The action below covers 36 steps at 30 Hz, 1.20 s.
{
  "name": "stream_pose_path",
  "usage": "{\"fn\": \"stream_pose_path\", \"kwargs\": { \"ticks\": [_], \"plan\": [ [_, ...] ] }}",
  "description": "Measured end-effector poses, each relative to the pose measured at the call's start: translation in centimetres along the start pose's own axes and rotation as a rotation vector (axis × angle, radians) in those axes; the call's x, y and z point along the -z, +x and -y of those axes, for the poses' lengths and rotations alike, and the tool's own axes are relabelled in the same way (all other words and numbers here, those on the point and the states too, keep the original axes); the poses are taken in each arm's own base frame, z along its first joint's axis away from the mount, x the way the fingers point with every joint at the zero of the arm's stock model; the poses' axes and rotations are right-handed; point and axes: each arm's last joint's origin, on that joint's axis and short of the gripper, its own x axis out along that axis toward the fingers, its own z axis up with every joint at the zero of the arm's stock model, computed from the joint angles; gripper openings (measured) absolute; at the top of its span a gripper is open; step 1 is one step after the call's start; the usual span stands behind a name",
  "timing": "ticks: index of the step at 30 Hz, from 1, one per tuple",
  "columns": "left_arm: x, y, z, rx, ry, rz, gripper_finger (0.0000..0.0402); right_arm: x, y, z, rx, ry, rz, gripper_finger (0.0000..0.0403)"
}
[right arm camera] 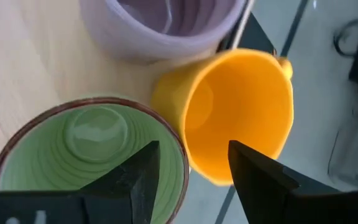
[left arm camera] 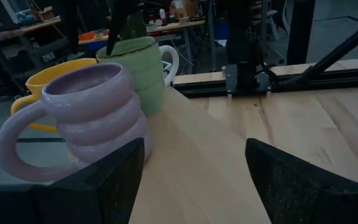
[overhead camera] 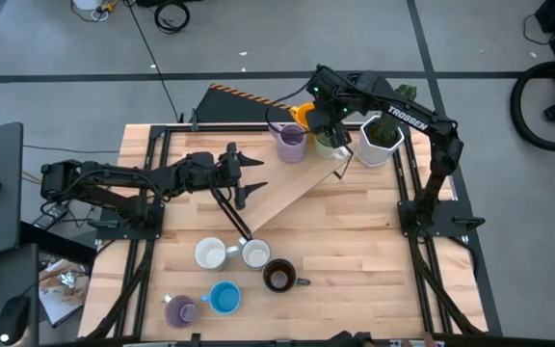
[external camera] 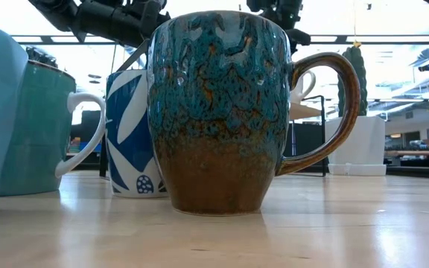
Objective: Place coffee mugs
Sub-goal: Adjust the mugs on the shelf
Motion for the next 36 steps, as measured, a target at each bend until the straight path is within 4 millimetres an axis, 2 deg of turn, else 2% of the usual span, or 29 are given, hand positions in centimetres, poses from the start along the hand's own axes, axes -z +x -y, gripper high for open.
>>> {"fn": "stream_pose_path", "kwargs": {
  "ticks": [6,16,36],
  "plan": [
    [0.0,0.0,0.0,0.000,0.000,0.000,0.0286,-0.1,0.4,-0.1,-0.017,-0.096,0.028,0.0185],
    [0.0,0.0,0.0,0.000,-0.002,0.000,0.0286,0.1,2.5,-0.6,-0.048,-0.110,-0.002,0.0172],
    [0.0,0.0,0.0,0.000,-0.007,0.000,0.0286,-0.2,2.4,-1.6,-0.091,-0.085,-0.051,0.0169]
  ]
}}
